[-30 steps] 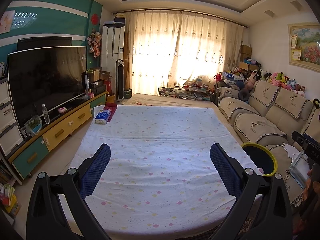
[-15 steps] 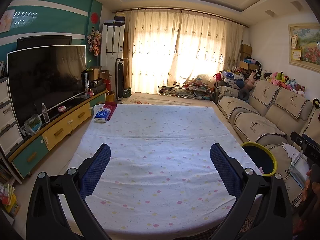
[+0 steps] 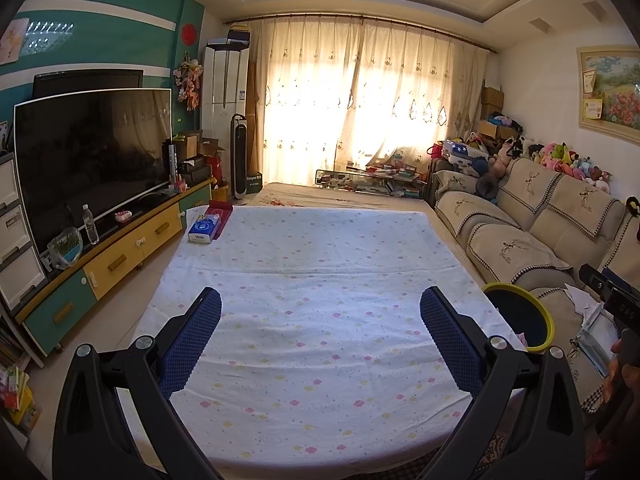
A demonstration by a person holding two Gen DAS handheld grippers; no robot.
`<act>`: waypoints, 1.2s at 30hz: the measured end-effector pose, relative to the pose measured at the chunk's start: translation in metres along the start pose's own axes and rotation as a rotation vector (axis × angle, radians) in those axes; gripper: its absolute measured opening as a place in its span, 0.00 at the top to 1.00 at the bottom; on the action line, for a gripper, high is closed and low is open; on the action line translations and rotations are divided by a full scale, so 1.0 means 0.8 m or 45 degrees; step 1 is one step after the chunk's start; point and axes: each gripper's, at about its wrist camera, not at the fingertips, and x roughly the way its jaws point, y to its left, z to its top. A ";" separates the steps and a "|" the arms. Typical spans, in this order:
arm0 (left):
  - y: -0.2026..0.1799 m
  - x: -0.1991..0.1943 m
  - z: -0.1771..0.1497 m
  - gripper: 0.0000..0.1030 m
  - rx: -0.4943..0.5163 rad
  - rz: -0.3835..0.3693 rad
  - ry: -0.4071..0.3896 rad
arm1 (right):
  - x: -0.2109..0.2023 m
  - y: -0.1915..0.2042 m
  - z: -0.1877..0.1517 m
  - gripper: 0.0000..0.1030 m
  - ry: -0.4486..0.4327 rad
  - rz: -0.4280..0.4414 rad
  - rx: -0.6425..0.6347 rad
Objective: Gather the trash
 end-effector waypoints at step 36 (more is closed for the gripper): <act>0.009 0.011 -0.004 0.05 -0.052 -0.058 0.042 | 0.016 0.002 -0.012 0.09 0.036 0.019 0.006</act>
